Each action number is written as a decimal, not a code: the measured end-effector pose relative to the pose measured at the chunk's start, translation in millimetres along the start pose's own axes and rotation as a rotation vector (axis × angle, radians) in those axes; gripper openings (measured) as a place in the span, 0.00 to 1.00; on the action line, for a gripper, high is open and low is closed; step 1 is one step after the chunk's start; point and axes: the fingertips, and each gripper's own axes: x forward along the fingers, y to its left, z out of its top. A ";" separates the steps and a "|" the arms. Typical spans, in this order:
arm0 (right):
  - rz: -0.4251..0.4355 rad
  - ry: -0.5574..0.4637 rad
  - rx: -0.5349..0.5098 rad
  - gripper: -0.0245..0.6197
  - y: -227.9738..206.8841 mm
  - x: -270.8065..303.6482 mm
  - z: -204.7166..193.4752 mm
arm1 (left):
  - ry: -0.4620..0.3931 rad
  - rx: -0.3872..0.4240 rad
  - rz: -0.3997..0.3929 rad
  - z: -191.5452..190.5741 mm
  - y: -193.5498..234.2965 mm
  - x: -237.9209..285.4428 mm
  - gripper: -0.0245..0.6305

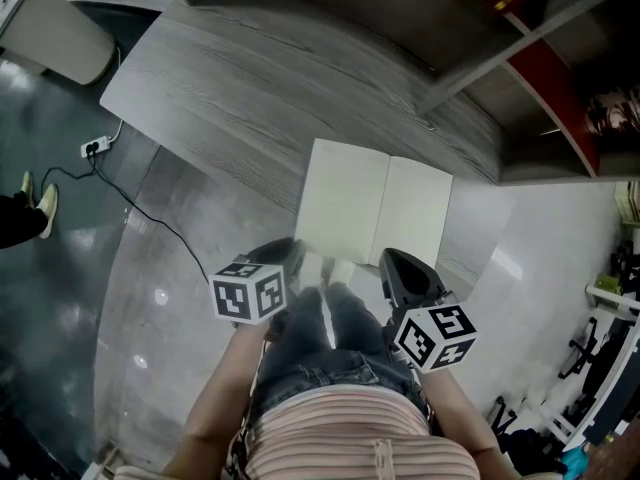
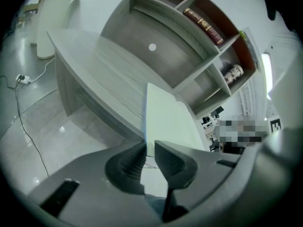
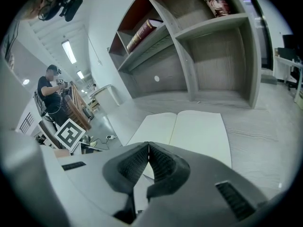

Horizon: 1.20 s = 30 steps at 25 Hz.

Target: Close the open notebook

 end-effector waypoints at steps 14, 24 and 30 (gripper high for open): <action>-0.012 -0.025 0.006 0.05 -1.8 -21.5 -12.3 | -0.076 0.151 0.009 21.4 -49.4 -39.1 0.09; -0.038 -0.040 -0.007 0.05 -6.8 -37.4 -19.0 | -0.093 0.231 0.057 27.1 -74.1 -48.1 0.09; -0.047 -0.058 -0.014 0.05 -7.2 -47.1 -20.1 | -0.111 0.262 0.056 28.7 -96.7 -51.2 0.08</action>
